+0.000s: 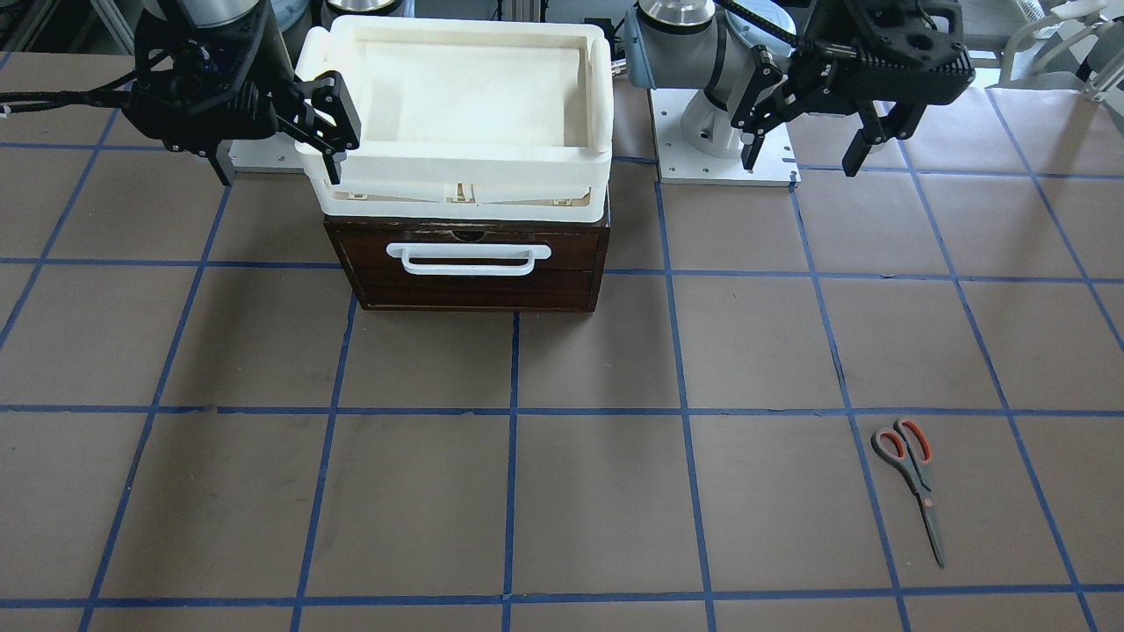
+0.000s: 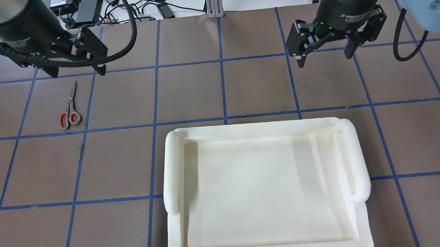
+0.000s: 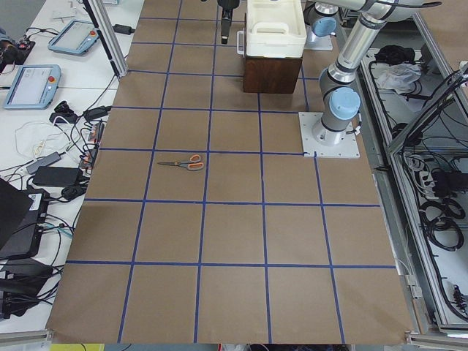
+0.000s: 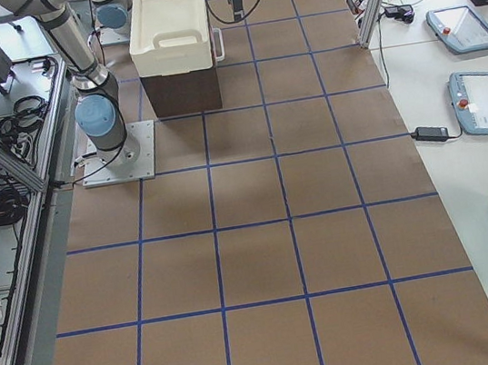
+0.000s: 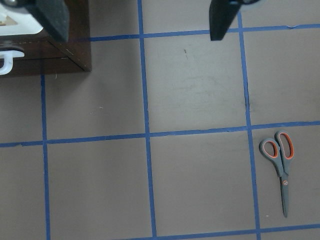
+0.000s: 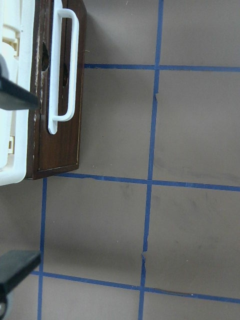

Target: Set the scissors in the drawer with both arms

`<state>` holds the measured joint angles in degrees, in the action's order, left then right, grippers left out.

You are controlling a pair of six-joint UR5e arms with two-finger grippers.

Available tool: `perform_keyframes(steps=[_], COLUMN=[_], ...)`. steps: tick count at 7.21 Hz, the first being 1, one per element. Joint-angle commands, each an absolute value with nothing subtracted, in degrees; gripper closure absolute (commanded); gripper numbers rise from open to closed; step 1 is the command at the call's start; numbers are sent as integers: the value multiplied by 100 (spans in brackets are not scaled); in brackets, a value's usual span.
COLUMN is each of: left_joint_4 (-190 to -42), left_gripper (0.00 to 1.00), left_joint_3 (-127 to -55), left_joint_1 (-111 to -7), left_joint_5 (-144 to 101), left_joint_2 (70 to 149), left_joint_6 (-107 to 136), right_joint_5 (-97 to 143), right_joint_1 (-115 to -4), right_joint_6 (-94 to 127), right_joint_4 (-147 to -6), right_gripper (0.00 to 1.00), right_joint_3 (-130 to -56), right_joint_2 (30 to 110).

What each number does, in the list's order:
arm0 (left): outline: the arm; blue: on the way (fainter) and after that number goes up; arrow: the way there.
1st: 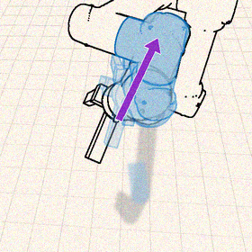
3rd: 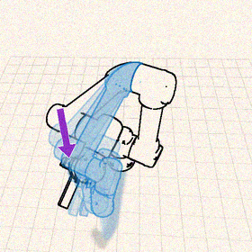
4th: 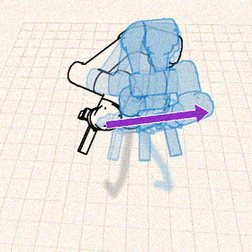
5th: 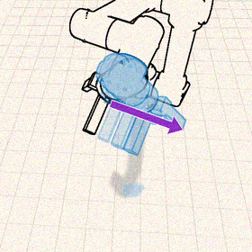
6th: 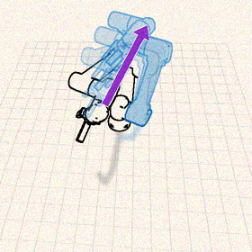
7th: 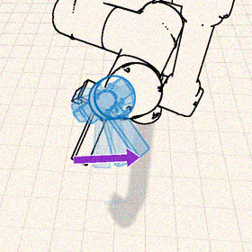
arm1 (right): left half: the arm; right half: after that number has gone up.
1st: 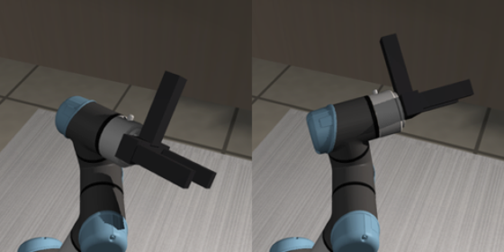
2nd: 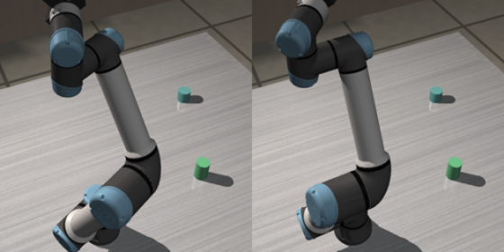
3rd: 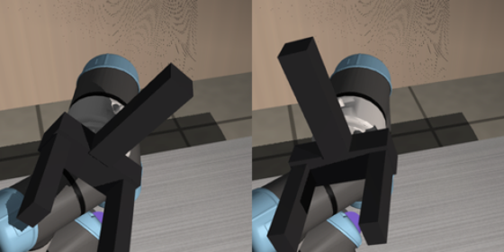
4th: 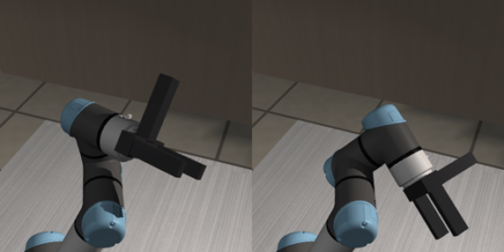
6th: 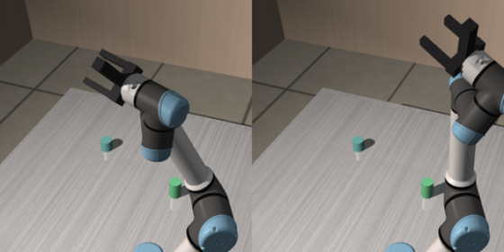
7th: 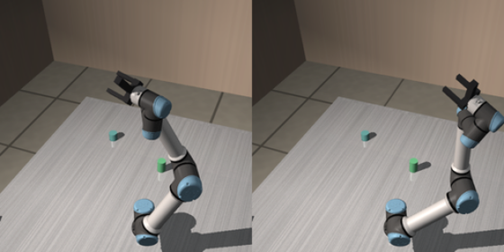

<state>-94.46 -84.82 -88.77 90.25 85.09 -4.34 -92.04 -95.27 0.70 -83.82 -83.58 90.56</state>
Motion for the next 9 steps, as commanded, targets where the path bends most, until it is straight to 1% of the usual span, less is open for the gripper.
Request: perform_keyframes(steps=[1, 5, 6, 7, 8, 9], left_joint_4=[-9457, -9466, -9448, -9396, -9369, -8786], left_gripper=[0, 0, 0, 0, 0, 0], left_joint_3=[-8481, -8665, -8875, -9077, -9358, -9560], left_joint_1=[-8877, -8755, -8415, -7941, -7649, -7490], left_joint_5=[9035, 9061, 9053, 9018, 9035, 9053], left_joint_2=[8482, 8446, 8472, 8647, 8849, 9216], left_joint_6=[-431, -431, -474, -492, -553, -641], right_joint_5=[-9220, -9054, -9044, -9053, -9070, -9018], right_joint_1=[-9519, -9527, -9536, -9562, -9562, -9589], right_joint_6=[62, 105, 819, 1801, 2333, 3243], right_joint_4=[-8350, -8340, -8332, -8323, -8332, -8306], right_gripper=[0, 0, 0, 0, 0, 0], right_joint_3=[-8367, -8428, -8429, -8429, -8429, -8429], right_joint_2=[9053, 9044, 8948, 8930, 8843, 8720])
